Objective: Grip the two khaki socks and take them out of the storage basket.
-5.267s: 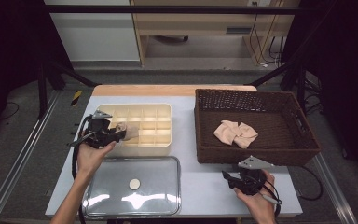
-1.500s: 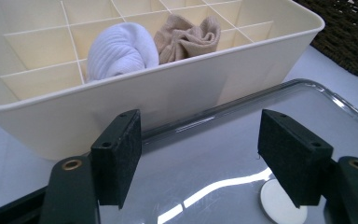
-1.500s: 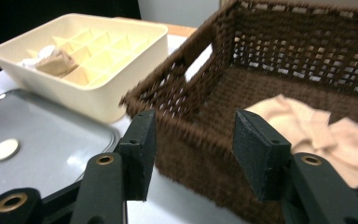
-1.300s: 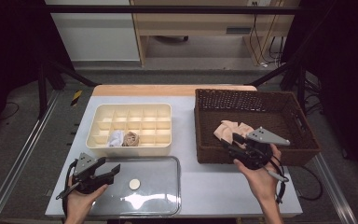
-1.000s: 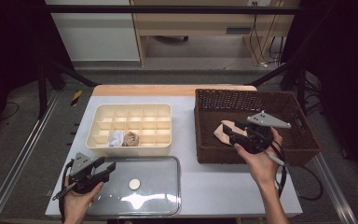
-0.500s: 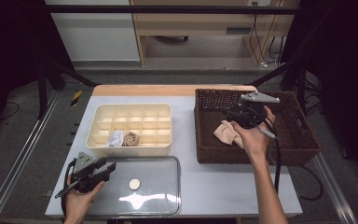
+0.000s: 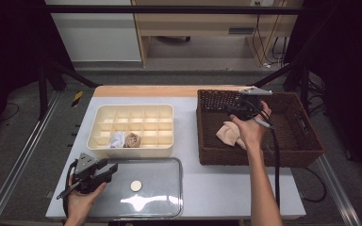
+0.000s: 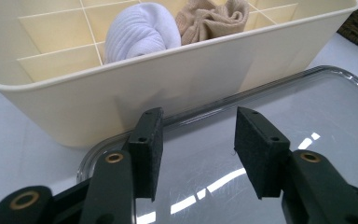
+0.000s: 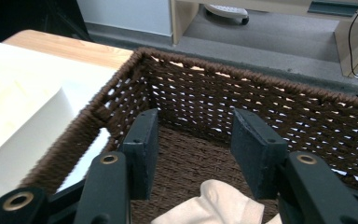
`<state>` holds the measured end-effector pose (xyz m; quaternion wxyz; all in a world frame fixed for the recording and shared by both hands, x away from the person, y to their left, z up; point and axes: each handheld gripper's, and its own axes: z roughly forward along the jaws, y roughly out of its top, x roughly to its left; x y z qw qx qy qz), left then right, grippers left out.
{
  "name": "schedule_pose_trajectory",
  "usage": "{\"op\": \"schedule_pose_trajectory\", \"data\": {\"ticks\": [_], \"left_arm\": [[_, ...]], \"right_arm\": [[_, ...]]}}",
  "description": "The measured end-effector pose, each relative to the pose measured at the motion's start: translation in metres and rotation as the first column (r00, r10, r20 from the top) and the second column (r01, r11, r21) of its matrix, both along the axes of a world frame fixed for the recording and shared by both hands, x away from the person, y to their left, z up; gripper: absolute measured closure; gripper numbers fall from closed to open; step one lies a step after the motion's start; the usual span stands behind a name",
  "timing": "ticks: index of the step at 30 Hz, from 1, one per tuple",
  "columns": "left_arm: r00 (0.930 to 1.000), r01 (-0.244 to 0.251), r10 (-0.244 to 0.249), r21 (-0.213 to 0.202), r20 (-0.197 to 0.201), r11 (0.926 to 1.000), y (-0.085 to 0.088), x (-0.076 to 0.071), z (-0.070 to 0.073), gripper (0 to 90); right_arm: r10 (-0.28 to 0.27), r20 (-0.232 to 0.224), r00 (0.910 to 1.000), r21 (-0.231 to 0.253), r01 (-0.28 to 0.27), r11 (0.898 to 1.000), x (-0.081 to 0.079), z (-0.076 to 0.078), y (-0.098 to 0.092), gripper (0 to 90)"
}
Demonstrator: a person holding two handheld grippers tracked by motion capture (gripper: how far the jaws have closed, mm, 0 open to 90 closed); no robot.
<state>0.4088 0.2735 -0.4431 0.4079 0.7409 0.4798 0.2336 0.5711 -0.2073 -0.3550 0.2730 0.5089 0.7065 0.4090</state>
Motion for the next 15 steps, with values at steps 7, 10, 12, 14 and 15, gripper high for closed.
{"op": "schedule_pose_trajectory", "data": {"ticks": [7, 10, 12, 14, 15], "left_arm": [[1.0000, 0.006, -0.006, 0.005, 0.001, 1.0000, -0.001, 0.000, 0.000, 51.4], [1.0000, 0.005, -0.005, 0.009, 0.004, 0.9999, 0.000, 0.000, 0.000, 51.3], [1.0000, 0.005, -0.005, 0.008, 0.005, 1.0000, 0.000, 0.001, 0.000, 51.4], [1.0000, 0.007, -0.007, 0.009, 0.006, 0.9999, 0.000, 0.001, 0.000, 51.4], [1.0000, 0.007, -0.007, 0.010, 0.007, 0.9999, 0.000, 0.001, 0.000, 51.4]], "right_arm": [[0.007, -0.034, 0.9994, -0.028, -0.008, 1.000, 0.010, -0.014, 0.001, 54.0], [0.007, -0.047, 0.9989, 0.001, -0.007, 1.000, 0.013, -0.023, 0.002, 55.5], [-0.003, -0.068, 0.9977, -0.005, 0.003, 1.000, 0.015, -0.031, 0.001, 56.0], [-0.010, -0.090, 0.9959, -0.007, 0.009, 1.000, 0.017, -0.036, 0.000, 56.2], [-0.011, -0.100, 0.9950, -0.018, 0.009, 1.000, 0.018, -0.039, -0.001, 56.2]]}}
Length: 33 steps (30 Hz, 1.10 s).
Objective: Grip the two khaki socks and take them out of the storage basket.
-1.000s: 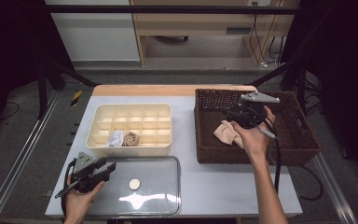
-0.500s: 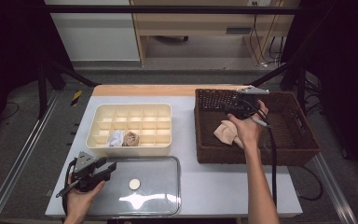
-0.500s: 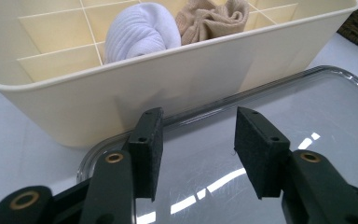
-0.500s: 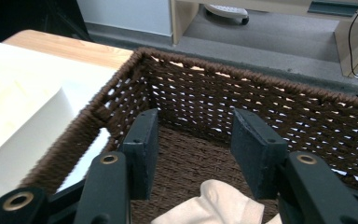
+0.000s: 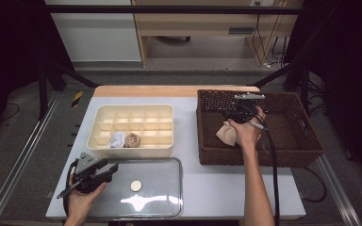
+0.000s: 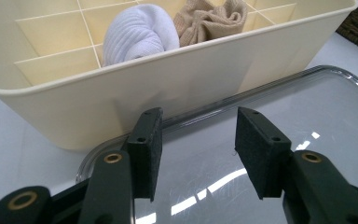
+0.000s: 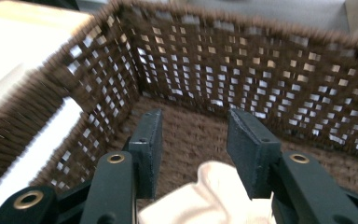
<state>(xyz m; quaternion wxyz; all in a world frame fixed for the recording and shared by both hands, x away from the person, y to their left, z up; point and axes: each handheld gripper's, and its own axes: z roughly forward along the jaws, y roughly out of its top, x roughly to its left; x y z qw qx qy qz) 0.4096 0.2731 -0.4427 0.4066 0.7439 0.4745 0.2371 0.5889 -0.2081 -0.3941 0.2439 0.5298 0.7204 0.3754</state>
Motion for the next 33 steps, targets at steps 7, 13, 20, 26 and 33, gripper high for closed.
{"op": "schedule_pose_trajectory", "data": {"ticks": [7, 13, 20, 26, 33], "left_arm": [[1.0000, 0.000, 0.000, 0.003, 0.004, 1.0000, -0.001, 0.000, 0.000, 51.4], [1.0000, 0.006, -0.006, 0.009, 0.003, 0.9999, -0.001, 0.001, 0.000, 51.4], [0.9999, 0.010, -0.010, 0.013, 0.008, 0.9999, -0.002, 0.000, 0.000, 51.7], [0.9999, 0.011, -0.011, 0.015, 0.011, 0.9998, -0.002, 0.001, 0.000, 51.9], [0.9999, 0.008, -0.008, 0.012, 0.007, 0.9999, -0.002, 0.001, 0.000, 51.8]], "right_arm": [[-0.019, -0.062, 0.9979, -0.011, 0.018, 1.000, 0.005, -0.020, -0.003, 56.4], [-0.031, -0.125, 0.9917, -0.022, 0.029, 0.999, 0.009, -0.030, -0.005, 55.8], [-0.044, -0.196, 0.9796, -0.035, 0.038, 0.999, 0.010, -0.037, -0.005, 55.3], [-0.027, -0.246, 0.9690, -0.029, 0.020, 0.999, 0.014, -0.044, -0.004, 52.1], [-0.011, -0.308, 0.9515, -0.031, 0.001, 1.000, 0.017, -0.051, -0.003, 59.7]]}}
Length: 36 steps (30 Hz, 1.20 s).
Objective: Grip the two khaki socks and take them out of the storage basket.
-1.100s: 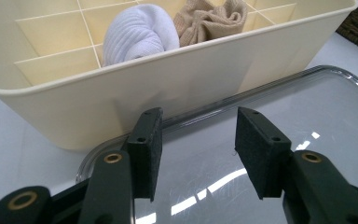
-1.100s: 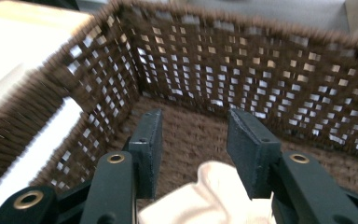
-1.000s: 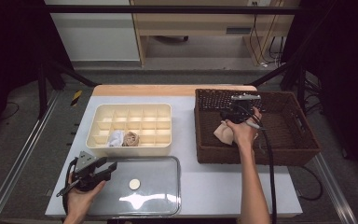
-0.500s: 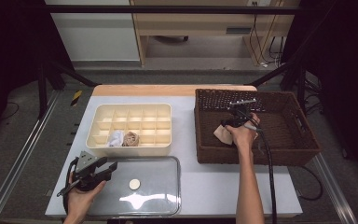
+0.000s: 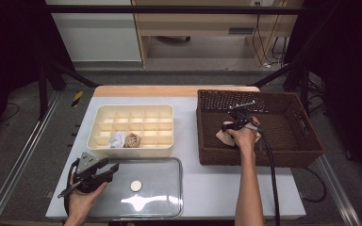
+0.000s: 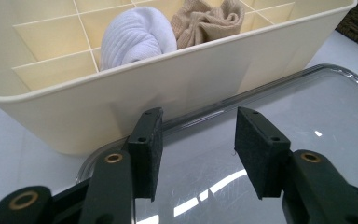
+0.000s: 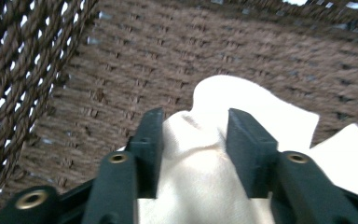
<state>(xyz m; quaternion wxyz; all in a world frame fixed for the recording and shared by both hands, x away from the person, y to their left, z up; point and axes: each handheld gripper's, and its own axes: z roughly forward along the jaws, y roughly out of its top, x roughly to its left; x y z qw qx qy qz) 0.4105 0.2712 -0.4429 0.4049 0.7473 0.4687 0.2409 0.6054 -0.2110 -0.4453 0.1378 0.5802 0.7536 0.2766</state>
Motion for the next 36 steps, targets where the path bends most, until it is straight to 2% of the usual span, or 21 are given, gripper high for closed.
{"op": "schedule_pose_trajectory", "data": {"ticks": [5, 9, 11, 14, 16, 18, 19, 21, 23, 25, 28, 31, 35, 36], "left_arm": [[1.0000, -0.002, 0.002, 0.002, -0.003, 1.0000, 0.000, 0.000, 0.000, 51.8], [1.0000, -0.003, 0.003, 0.004, -0.004, 1.0000, 0.000, 0.000, 0.000, 51.8], [1.0000, -0.004, 0.004, 0.003, -0.004, 1.0000, 0.001, 0.000, 0.000, 51.8], [1.0000, -0.002, 0.002, 0.002, -0.004, 1.0000, 0.000, 0.000, -0.001, 51.7], [1.0000, -0.001, 0.001, 0.003, -0.004, 1.0000, 0.000, 0.000, 0.000, 51.7], [1.0000, 0.000, 0.000, 0.003, -0.007, 1.0000, -0.001, 0.000, -0.001, 51.7], [1.0000, 0.001, -0.001, 0.002, -0.008, 1.0000, -0.001, 0.000, 0.000, 51.6], [1.0000, 0.002, -0.002, 0.004, -0.006, 1.0000, -0.001, 0.000, 0.000, 51.6], [1.0000, 0.003, -0.003, 0.004, -0.006, 1.0000, -0.001, 0.000, 0.000, 51.6], [1.0000, 0.003, -0.003, 0.003, -0.008, 1.0000, -0.002, 0.000, -0.001, 51.6], [0.9999, 0.006, -0.006, 0.001, -0.009, 1.0000, -0.002, 0.000, -0.001, 51.5], [0.9999, 0.002, -0.002, -0.001, -0.014, 1.0000, -0.003, 0.001, -0.001, 50.9], [0.9998, 0.001, -0.001, 0.001, -0.018, 1.0000, -0.004, 0.001, -0.001, 49.9], [0.9998, 0.000, 0.000, 0.000, -0.019, 1.0000, -0.004, 0.001, -0.001, 49.5]], "right_arm": [[0.015, -0.039, 0.9991, -0.012, -0.015, 1.000, 0.000, -0.002, 0.001, 75.9], [0.000, -0.049, 0.9988, -0.004, 0.000, 1.000, -0.001, 0.001, 0.000, 80.9], [-0.009, -0.019, 0.9998, -0.007, 0.008, 1.000, -0.003, 0.005, -0.001, 80.9], [-0.030, 0.078, 0.9965, 0.005, 0.030, 1.000, -0.007, 0.016, -0.003, 80.8], [-0.029, 0.150, 0.9883, 0.009, 0.028, 1.000, -0.010, 0.023, -0.003, 80.8], [-0.034, 0.199, 0.9795, 0.031, 0.029, 0.999, -0.012, 0.030, -0.003, 80.8], [-0.040, 0.236, 0.9710, 0.052, 0.029, 0.998, -0.013, 0.035, -0.004, 80.8], [-0.057, 0.269, 0.9616, 0.087, 0.034, 0.996, -0.016, 0.043, -0.004, 81.0], [-0.067, 0.314, 0.9471, 0.117, 0.032, 0.993, -0.020, 0.053, -0.007, 81.3], [-0.073, 0.326, 0.9427, 0.134, 0.031, 0.991, -0.023, 0.058, -0.008, 81.3], [-0.064, 0.347, 0.9357, 0.125, 0.022, 0.992, -0.028, 0.066, -0.010, 81.3], [-0.055, 0.381, 0.9231, 0.140, 0.001, 0.990, -0.035, 0.078, -0.011, 81.3], [-0.043, 0.435, 0.8993, 0.165, -0.032, 0.986, -0.048, 0.098, -0.010, 81.2], [-0.038, 0.442, 0.8960, 0.167, -0.040, 0.985, -0.051, 0.101, -0.009, 81.2]]}}
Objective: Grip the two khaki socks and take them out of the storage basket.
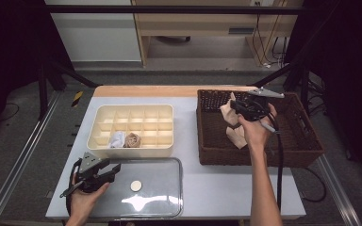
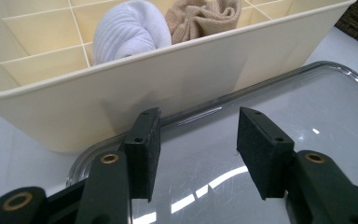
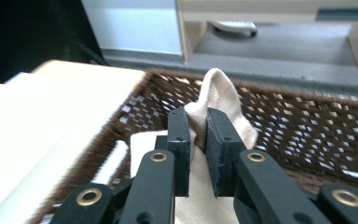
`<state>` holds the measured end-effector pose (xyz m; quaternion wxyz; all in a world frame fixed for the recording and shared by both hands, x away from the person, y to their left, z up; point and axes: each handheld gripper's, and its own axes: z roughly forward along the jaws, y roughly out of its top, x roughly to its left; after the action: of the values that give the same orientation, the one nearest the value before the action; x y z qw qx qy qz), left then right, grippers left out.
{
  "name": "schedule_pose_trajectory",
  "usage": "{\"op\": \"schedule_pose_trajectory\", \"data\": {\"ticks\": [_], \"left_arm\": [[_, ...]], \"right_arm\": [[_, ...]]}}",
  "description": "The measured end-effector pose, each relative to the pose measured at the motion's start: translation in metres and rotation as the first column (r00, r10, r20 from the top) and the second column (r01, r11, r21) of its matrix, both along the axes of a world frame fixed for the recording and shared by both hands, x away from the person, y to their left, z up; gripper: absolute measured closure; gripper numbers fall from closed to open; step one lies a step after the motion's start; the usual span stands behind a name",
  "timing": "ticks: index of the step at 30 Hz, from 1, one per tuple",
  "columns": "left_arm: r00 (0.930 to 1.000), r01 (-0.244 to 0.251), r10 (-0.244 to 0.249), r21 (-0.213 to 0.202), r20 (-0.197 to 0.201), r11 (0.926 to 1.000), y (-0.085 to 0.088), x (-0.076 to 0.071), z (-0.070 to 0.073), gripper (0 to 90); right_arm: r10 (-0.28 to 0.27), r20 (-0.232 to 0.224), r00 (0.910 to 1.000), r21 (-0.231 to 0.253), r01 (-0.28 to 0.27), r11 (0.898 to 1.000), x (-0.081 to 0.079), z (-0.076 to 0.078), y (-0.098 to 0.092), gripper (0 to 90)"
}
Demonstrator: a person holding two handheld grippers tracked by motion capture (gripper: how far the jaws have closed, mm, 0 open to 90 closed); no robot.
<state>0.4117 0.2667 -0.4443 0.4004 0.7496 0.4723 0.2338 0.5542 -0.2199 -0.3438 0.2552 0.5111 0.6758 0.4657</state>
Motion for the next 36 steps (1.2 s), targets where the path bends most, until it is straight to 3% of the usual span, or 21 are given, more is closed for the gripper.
{"op": "schedule_pose_trajectory", "data": {"ticks": [8, 16, 20, 25, 36], "left_arm": [[0.9999, -0.011, 0.011, -0.008, -0.008, 0.9999, 0.001, 0.001, 0.000, 47.9], [0.9998, -0.016, 0.016, -0.011, -0.006, 0.9998, 0.001, 0.000, 0.001, 47.7], [0.9998, -0.022, 0.022, -0.015, -0.003, 0.9997, 0.002, -0.001, 0.001, 47.7], [0.9997, -0.024, 0.024, -0.011, -0.006, 0.9997, 0.002, 0.000, 0.001, 47.7], [0.9996, -0.027, 0.027, -0.016, -0.004, 0.9995, 0.003, 0.000, 0.002, 47.7]], "right_arm": [[0.091, 0.090, 0.9918, 0.020, -0.093, 0.995, -0.034, 0.032, 0.012, 81.3], [0.208, 0.139, 0.9681, 0.010, -0.212, 0.977, -0.067, 0.047, 0.032, 81.2], [0.263, 0.151, 0.9528, 0.008, -0.268, 0.964, -0.082, 0.047, 0.042, 81.2], [0.335, 0.156, 0.9293, 0.025, -0.343, 0.939, -0.096, 0.044, 0.055, 81.2], [0.453, 0.131, 0.8819, 0.021, -0.459, 0.888, -0.117, 0.029, 0.088, 81.2]]}}
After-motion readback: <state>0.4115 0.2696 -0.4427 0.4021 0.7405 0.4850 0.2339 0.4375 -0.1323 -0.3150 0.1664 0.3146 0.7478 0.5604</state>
